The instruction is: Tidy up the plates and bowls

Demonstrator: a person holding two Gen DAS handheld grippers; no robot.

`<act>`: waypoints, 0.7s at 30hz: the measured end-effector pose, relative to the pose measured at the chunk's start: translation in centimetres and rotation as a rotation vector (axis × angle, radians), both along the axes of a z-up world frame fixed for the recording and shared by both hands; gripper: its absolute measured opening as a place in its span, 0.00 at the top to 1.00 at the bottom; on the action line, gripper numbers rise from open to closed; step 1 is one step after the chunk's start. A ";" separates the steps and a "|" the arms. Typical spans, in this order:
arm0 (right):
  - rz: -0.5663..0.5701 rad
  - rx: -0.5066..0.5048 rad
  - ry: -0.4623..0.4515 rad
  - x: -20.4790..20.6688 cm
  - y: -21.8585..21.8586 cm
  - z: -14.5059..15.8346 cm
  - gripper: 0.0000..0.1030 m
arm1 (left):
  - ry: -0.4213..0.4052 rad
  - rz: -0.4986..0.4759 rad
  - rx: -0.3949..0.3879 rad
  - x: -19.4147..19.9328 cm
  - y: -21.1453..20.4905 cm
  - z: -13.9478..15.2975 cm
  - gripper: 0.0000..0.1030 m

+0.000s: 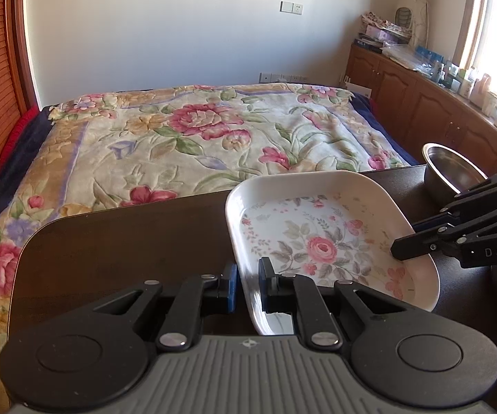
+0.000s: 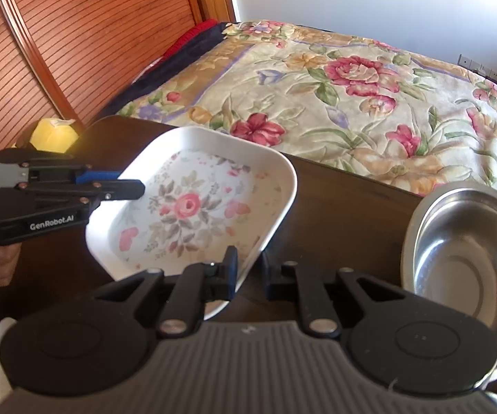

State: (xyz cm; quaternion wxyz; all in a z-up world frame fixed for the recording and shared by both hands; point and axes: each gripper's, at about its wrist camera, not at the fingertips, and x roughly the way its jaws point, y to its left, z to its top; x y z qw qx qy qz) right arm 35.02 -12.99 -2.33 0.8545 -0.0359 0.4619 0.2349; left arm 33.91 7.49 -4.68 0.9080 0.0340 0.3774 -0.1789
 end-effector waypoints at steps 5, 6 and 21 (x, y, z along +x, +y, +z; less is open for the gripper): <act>0.000 0.003 -0.014 -0.6 -0.1 0.4 0.84 | -0.009 0.002 0.002 -0.8 -0.1 0.6 0.86; -0.001 0.006 -0.016 -0.5 -0.3 0.5 0.84 | -0.011 0.001 0.002 -1.0 -0.1 0.7 0.86; 0.007 0.003 -0.062 -3.1 -1.6 2.6 0.84 | -0.033 -0.021 0.012 -4.8 -0.9 3.2 0.86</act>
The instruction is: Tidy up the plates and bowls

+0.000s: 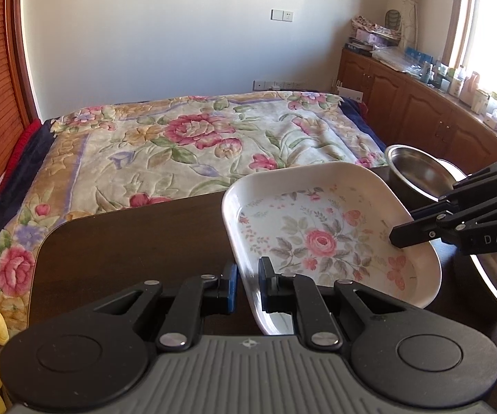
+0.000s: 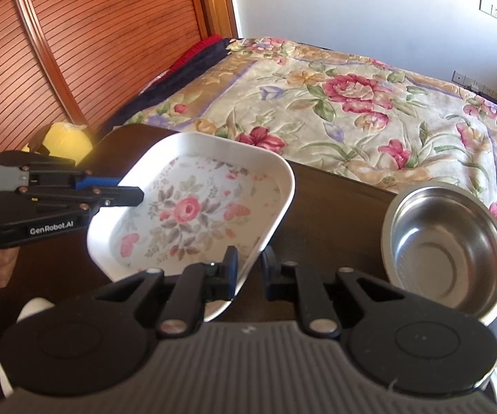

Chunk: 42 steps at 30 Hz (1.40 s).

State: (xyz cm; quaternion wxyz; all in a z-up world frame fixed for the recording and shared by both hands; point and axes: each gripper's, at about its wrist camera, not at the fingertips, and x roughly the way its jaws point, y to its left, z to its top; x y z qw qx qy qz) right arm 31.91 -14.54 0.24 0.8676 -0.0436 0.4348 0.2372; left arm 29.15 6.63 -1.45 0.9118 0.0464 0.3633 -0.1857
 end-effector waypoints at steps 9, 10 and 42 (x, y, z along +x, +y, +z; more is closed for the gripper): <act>-0.001 0.002 -0.041 -2.3 -0.9 1.7 0.86 | -0.026 -0.018 0.029 -3.0 -1.1 1.6 0.86; 0.000 0.001 -0.045 -2.6 -1.0 1.8 0.86 | -0.028 -0.021 0.031 -3.3 -1.2 1.7 0.86; -0.023 0.094 -0.103 -10.6 -2.8 3.1 0.89 | -0.072 -0.011 0.031 -13.0 -0.5 3.7 0.86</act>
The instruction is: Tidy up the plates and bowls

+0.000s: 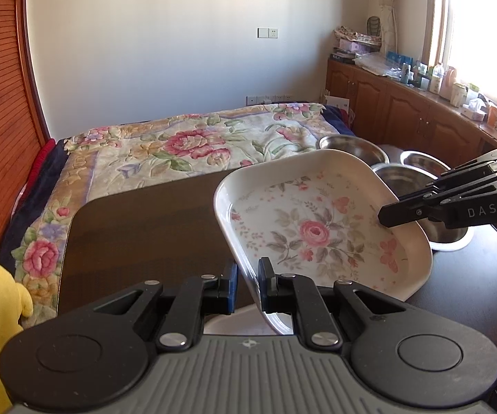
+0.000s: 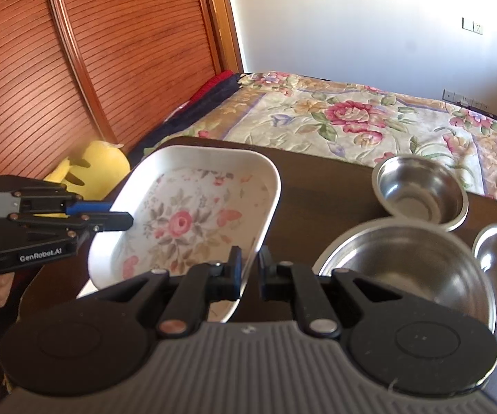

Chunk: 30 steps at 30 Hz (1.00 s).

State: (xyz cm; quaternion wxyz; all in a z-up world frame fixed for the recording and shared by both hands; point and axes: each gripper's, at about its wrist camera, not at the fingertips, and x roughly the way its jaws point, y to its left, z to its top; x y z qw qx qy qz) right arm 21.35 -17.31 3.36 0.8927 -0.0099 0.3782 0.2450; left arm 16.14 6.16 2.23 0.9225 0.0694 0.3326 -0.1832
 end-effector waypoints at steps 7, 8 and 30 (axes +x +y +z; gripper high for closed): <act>-0.002 0.054 0.021 -1.7 -0.2 -1.2 0.89 | 0.020 0.007 -0.002 -2.2 0.6 -1.0 0.86; 0.000 0.060 0.024 -1.9 -0.2 -1.4 0.89 | 0.022 0.008 0.000 -2.5 0.6 -1.1 0.86; 0.077 0.068 0.035 -4.5 1.2 -2.8 0.89 | 0.074 0.059 -0.005 -5.3 2.9 -2.9 0.86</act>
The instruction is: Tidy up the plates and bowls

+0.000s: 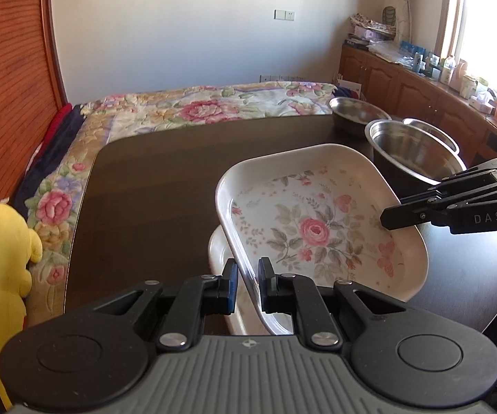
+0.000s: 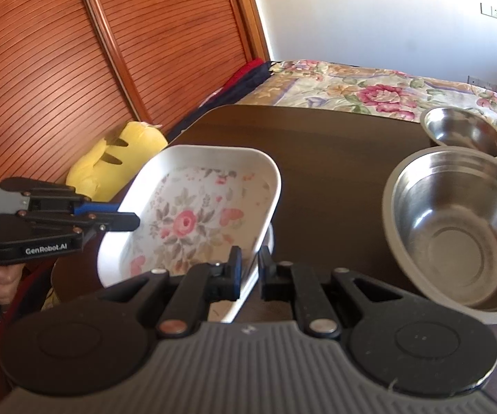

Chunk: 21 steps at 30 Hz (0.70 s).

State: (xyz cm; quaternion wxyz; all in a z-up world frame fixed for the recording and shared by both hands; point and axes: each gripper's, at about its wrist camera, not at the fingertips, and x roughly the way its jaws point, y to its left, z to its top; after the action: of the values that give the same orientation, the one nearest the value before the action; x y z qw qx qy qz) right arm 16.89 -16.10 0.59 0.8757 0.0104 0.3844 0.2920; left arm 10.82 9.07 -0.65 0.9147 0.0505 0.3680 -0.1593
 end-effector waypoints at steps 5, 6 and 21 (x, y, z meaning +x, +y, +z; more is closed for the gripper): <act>0.015 -0.007 0.005 -0.1 0.3 -0.2 0.89 | 0.004 0.009 -0.002 -0.1 0.5 -0.3 0.86; 0.017 -0.008 0.005 -0.1 0.4 -0.2 0.89 | 0.005 0.009 -0.001 0.0 0.5 -0.4 0.86; -0.001 -0.034 -0.001 -0.4 1.2 -1.2 0.89 | 0.009 0.028 0.025 0.6 0.4 -1.8 0.86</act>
State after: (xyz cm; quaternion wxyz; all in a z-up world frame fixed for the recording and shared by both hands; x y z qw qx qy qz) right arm 16.49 -14.94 -0.60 0.8761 -0.0045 0.3891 0.2848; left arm 11.42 9.45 -2.42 0.9146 0.0559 0.3745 -0.1420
